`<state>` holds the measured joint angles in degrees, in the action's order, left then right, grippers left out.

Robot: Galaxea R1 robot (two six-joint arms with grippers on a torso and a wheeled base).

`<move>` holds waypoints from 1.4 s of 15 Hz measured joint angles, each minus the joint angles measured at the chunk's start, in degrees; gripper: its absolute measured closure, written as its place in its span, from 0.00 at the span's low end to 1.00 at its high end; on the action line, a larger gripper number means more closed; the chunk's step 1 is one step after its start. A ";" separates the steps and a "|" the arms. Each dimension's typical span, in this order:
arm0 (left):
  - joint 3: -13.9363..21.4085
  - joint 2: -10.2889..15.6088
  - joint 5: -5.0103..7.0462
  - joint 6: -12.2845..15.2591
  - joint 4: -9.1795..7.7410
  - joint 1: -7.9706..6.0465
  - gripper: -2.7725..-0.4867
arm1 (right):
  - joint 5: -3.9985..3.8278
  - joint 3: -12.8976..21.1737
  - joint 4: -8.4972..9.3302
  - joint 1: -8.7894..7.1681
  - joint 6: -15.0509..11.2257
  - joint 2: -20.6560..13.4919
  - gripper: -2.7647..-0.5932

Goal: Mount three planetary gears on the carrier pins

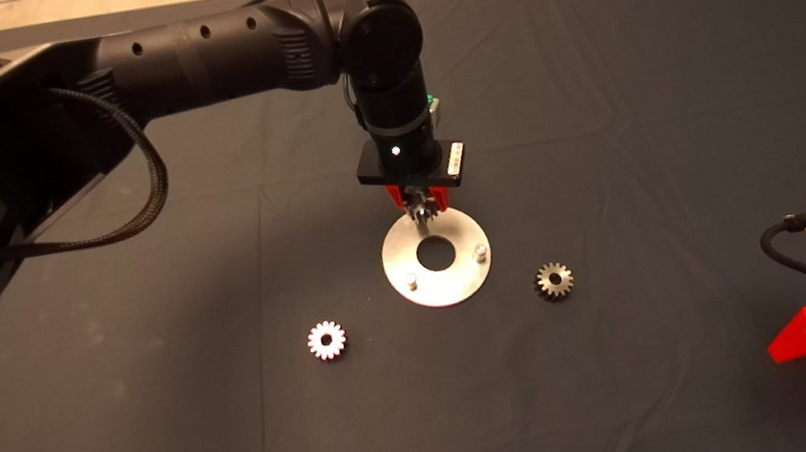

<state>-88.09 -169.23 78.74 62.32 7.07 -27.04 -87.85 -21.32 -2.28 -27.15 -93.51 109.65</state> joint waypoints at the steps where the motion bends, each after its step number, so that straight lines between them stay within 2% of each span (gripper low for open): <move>1: 0.00 0.02 -0.38 0.00 -0.25 0.00 0.79 | 0.02 0.00 0.00 0.00 0.00 0.02 0.01; 4: 0.00 0.02 -1.89 -0.05 -0.71 0.02 0.79 | 0.02 0.00 0.00 0.02 0.00 -0.01 0.01; 8: -0.73 0.01 -1.90 -0.09 -0.88 0.04 0.79 | 0.02 0.00 0.00 0.02 0.01 -0.01 0.01; 11: -3.51 -0.07 -1.89 -0.02 -0.88 0.03 0.79 | 0.02 0.00 0.00 0.02 0.02 -0.01 0.01; 16: -3.69 -0.07 -1.90 0.02 -0.90 0.12 0.79 | 0.02 0.00 0.02 0.85 0.01 -0.01 0.01; 21: -3.67 -0.12 -1.89 0.94 -0.93 1.46 0.79 | 0.02 0.00 0.00 1.42 0.02 0.03 0.01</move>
<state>-91.76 -169.35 76.85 63.26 6.14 -25.58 -87.82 -21.32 -2.28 -25.73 -93.50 109.68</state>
